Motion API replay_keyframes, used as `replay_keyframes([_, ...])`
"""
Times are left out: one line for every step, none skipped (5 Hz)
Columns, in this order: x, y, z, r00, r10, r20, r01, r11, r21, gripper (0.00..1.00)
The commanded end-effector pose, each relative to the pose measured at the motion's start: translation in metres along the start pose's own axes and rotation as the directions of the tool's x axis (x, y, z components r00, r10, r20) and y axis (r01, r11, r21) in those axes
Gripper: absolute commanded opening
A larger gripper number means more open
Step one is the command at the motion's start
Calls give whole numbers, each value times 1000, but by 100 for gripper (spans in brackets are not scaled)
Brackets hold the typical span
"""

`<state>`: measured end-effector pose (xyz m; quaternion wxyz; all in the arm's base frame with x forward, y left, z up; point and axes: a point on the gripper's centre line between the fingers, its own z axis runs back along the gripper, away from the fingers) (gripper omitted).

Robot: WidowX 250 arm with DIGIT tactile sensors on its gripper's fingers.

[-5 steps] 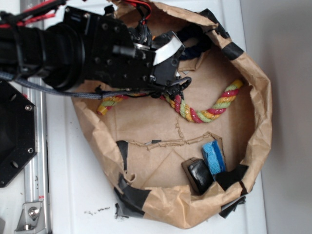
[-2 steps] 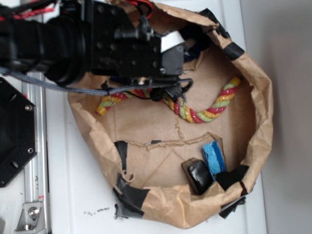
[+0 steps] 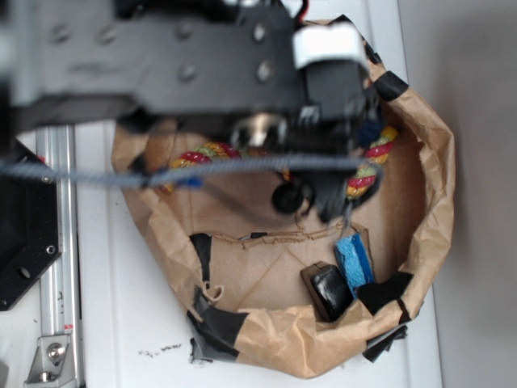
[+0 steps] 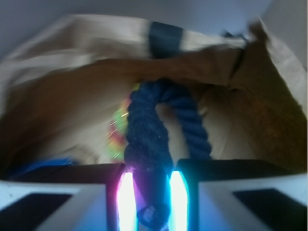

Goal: Grab the blue rope.

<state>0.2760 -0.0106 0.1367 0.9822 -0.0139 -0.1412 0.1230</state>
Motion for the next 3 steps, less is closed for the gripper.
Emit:
replay_keyframes([-19, -6, 46, 984, -171, -42, 169, 984, -46, 0])
replay_keyframes([-22, 3, 49, 986, -157, -59, 155, 987, -28, 0])
replay_keyframes([-22, 3, 49, 986, -157, -59, 155, 987, -28, 100])
